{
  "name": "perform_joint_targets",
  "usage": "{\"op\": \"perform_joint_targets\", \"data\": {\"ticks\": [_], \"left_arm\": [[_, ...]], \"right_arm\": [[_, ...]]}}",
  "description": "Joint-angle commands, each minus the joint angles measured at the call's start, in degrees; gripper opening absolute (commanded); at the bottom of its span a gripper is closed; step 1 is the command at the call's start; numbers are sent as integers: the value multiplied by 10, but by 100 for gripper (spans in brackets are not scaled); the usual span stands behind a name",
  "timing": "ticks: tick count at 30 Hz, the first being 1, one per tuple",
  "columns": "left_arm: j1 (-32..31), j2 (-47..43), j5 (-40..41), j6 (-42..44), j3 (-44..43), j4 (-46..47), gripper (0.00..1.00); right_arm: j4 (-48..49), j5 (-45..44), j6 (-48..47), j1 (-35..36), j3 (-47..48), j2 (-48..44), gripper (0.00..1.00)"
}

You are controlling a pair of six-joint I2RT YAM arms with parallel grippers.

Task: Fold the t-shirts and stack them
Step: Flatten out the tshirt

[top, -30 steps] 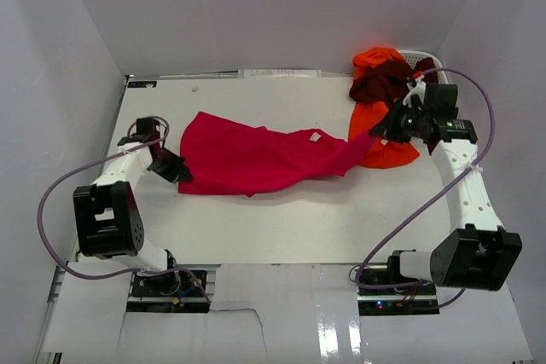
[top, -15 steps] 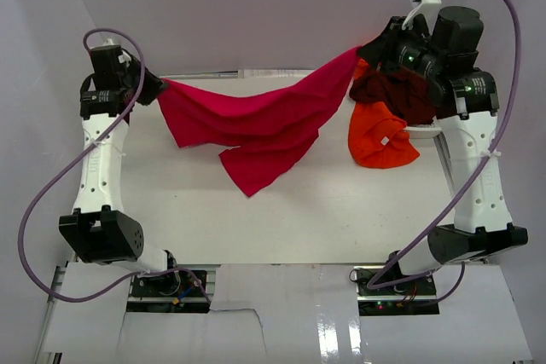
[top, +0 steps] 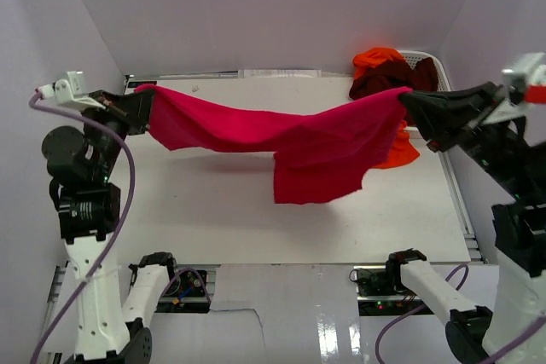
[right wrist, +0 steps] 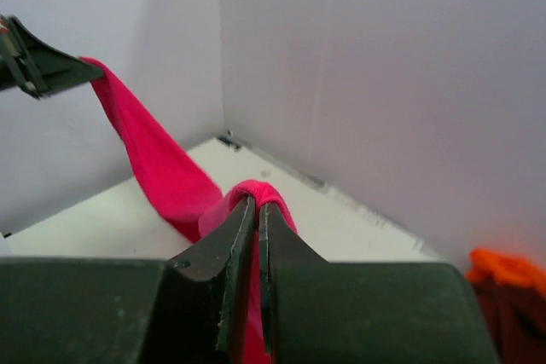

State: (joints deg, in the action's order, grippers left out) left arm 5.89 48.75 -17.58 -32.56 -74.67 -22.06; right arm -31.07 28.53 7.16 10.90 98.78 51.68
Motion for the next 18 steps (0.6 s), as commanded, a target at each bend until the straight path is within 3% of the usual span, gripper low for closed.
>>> {"op": "perform_joint_targets", "data": {"ticks": [1, 8, 11, 18], "left_arm": [[2, -73, -18, 12, 15, 96, 0], [1, -184, 92, 21, -84, 3, 0], [-15, -189, 141, 24, -83, -17, 0], [-16, -133, 117, 6, 64, 14, 0]], "right_arm": [[81, 59, 2, -1, 70, -24, 8], [108, 77, 72, -3, 180, -35, 8], [54, 43, 77, -3, 198, -14, 8], [28, -14, 99, -3, -11, 39, 8]]}}
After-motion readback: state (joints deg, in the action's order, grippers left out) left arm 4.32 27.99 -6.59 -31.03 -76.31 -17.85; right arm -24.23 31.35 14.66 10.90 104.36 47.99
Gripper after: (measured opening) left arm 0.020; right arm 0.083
